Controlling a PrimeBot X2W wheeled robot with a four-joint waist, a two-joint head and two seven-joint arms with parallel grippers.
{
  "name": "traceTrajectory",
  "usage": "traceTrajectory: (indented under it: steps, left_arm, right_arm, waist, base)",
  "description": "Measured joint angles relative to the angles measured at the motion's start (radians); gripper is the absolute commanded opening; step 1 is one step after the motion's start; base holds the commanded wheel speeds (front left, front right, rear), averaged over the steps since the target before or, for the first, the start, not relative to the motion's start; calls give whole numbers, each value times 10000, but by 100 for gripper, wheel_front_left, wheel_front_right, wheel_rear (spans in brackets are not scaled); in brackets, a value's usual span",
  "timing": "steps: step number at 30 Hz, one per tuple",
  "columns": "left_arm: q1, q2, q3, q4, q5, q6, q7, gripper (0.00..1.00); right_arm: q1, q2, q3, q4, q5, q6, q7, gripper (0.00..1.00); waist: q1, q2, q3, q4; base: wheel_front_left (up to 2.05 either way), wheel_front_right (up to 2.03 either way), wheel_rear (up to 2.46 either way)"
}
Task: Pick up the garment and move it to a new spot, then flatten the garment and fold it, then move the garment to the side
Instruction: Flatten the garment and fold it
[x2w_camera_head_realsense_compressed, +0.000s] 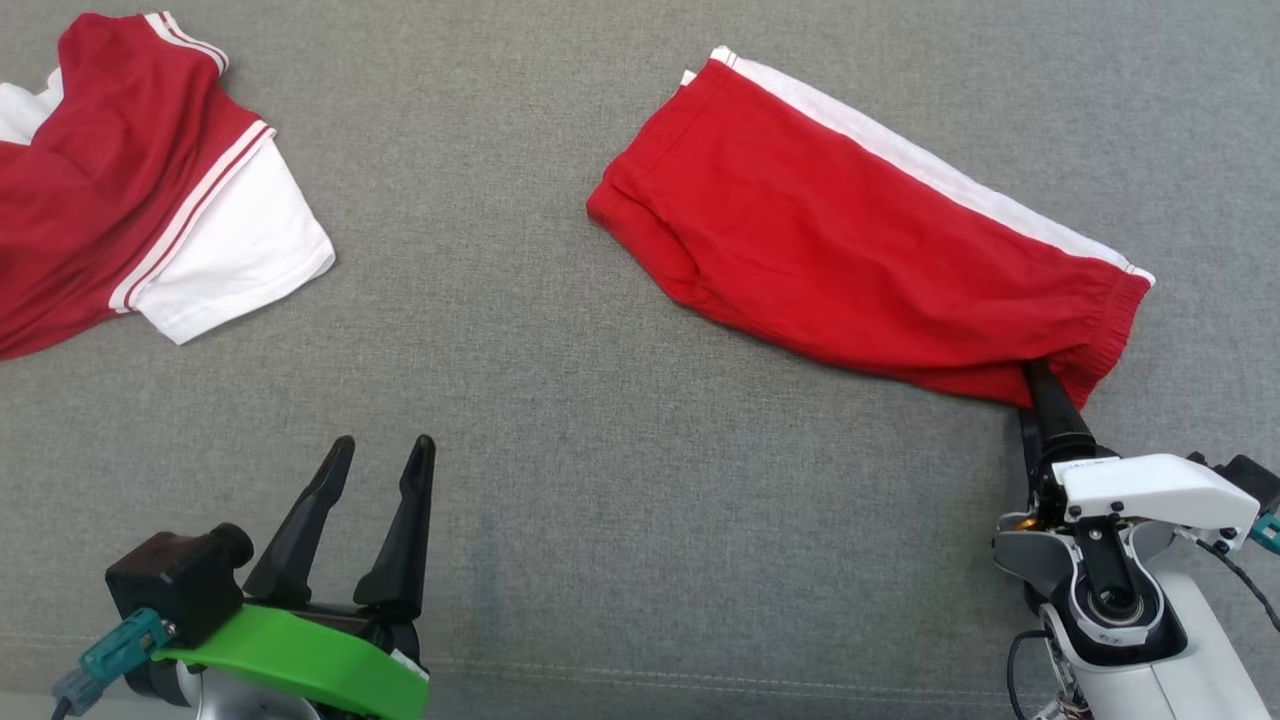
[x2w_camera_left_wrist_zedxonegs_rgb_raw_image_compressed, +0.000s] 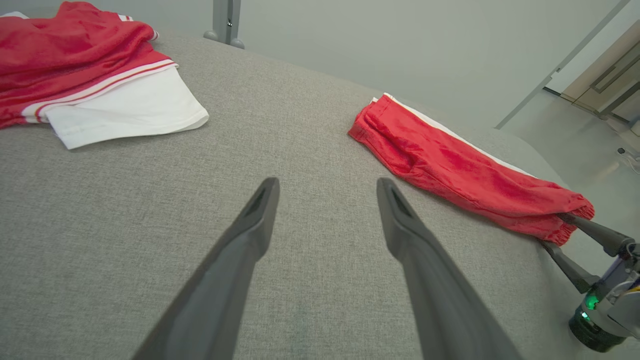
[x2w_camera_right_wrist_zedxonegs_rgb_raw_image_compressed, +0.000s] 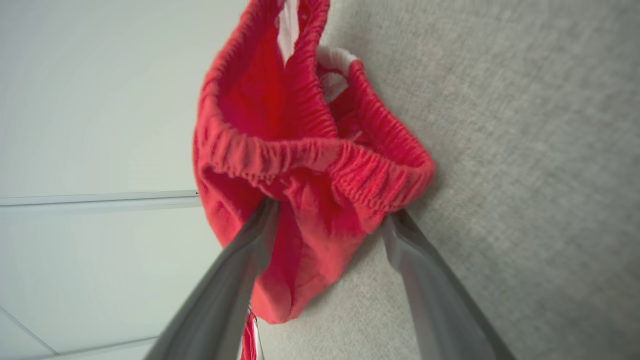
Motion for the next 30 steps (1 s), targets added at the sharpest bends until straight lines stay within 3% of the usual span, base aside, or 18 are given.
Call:
traceTrajectory:
  steps: [1, 2, 3, 4, 5, 17, 30]
  left_arm:
    - [1, -29, -4, -23, 6, 0, 25, 100]
    - [0, -61, -8, -65, 15, 0, 56, 100]
    - [1, -90, -6, -113, 27, 0, 67, 100]
    - [1, -111, -2, -153, 33, 0, 69, 100]
    - [1, -113, 2, -188, 42, 0, 96, 100]
    - [86, -245, 368, -311, 372, 2, 198, 100]
    - [276, -407, 658, -694, 533, 2, 460, 100]
  right_arm:
    - [-90, 0, -13, 46, 10, 0, -44, 100]
    - [-195, -2, -36, 109, 29, 0, -56, 86]
    - [-284, -8, -38, 159, 38, 0, -58, 46]
    - [-389, -13, -38, 244, 65, 0, -67, 46]
    - [-475, -15, -31, 316, 73, 0, -73, 2]
    - [-656, -318, 318, 600, -115, 546, 167, 0]
    - [-258, -1916, -639, 777, -174, 924, 407, 0]
  waist:
    - [0, 0, 22, -25]
    - [0, 0, 43, -52]
    - [0, 0, 66, -78]
    - [0, 0, 87, -106]
    - [0, 0, 104, -135]
    - [0, 0, 125, -426]
    - [0, 0, 107, -1242]
  base:
    - [0, 0, 0]
    - [0, 0, 0]
    - [0, 0, 0]
    - [0, 0, 0]
    - [0, 0, 0]
    - [0, 0, 0]
    - [0, 0, 0]
